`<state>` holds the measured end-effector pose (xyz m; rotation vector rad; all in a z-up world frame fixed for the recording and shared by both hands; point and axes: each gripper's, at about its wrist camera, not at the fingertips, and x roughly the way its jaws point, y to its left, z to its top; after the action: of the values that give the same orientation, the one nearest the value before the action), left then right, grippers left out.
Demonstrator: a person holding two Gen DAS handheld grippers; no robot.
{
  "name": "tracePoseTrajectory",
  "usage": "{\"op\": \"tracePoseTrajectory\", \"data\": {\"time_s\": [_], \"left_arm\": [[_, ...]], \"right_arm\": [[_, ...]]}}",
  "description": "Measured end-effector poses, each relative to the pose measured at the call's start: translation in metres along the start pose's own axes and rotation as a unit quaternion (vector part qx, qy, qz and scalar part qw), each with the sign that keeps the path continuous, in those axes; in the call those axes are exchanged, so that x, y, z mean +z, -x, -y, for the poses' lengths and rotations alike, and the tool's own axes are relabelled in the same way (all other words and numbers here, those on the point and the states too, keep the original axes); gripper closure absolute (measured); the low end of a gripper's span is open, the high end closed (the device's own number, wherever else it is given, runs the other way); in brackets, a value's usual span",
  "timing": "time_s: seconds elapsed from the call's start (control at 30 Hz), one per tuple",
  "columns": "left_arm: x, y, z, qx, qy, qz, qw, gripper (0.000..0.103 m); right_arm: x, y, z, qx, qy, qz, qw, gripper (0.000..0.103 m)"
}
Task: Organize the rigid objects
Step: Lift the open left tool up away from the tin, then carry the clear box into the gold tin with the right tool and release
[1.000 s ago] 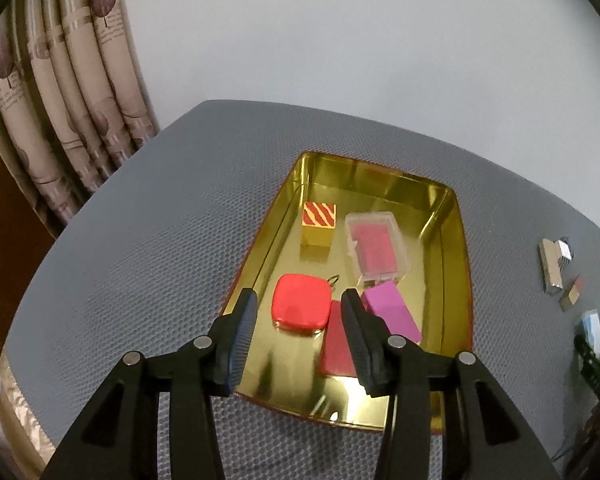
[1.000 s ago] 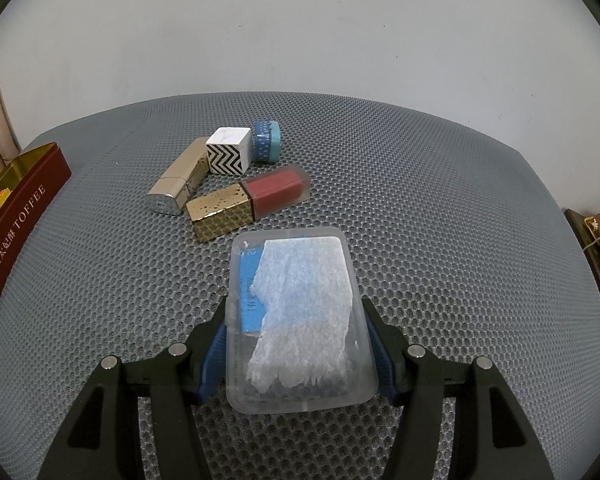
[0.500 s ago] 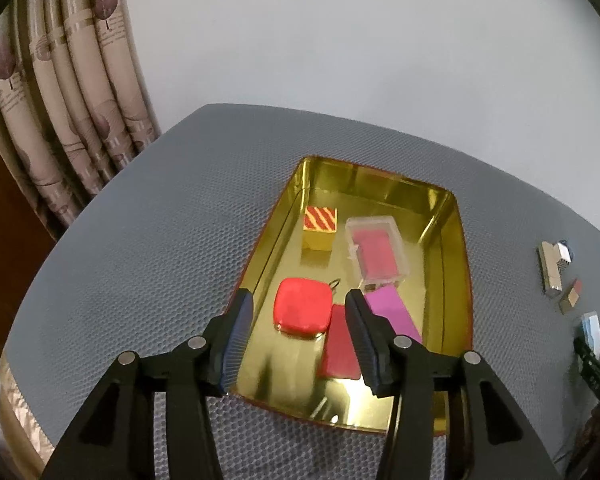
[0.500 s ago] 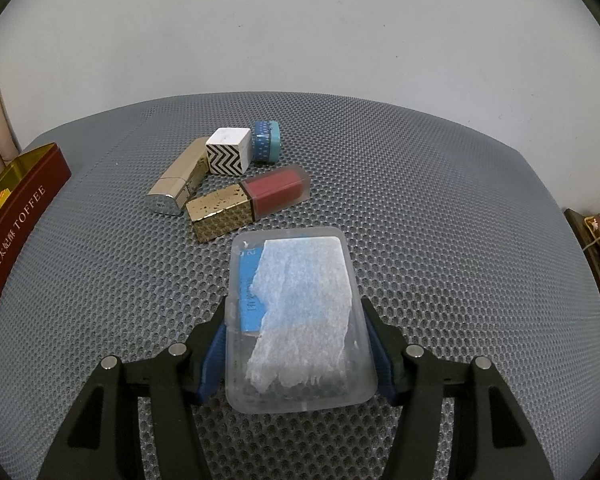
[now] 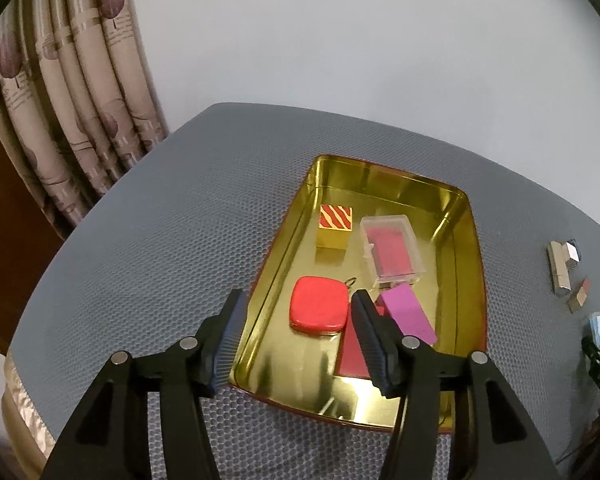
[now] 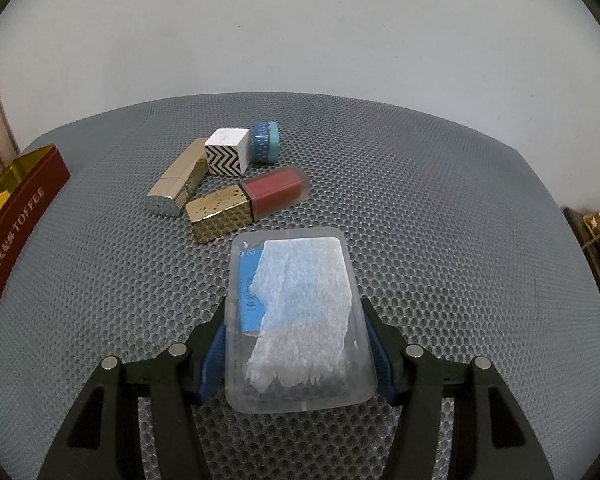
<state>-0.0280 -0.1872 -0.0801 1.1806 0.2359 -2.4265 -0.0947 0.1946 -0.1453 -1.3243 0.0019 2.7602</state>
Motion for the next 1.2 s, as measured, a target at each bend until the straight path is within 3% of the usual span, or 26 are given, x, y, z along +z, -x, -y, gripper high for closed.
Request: {"op": "tracePoseTrajectory", "data": {"time_s": [0.13,0.4,0.73,1.2], "left_arm": [[-0.001,0.0,-0.002,0.001,0.002,-0.003,1.0,0.048],[0.001,0.003,-0.01,0.007,0.011,-0.004,0.9999,0.042],[0.008,0.004,-0.04,0.03,0.04,-0.007,0.9987,0.036],[0.013,0.004,-0.089,0.059,0.08,-0.017,0.9949,0.031]], "right_arm": [[0.0,0.005,-0.005,-0.001,-0.009,0.0,1.0,0.043],[0.001,0.037,-0.045,0.046,0.005,0.024,0.999,0.043],[0.049,0.078,-0.132,0.118,0.064,0.051,0.99,0.043],[0.062,0.091,-0.26,0.19,0.153,0.045,0.969,0.043]]}}
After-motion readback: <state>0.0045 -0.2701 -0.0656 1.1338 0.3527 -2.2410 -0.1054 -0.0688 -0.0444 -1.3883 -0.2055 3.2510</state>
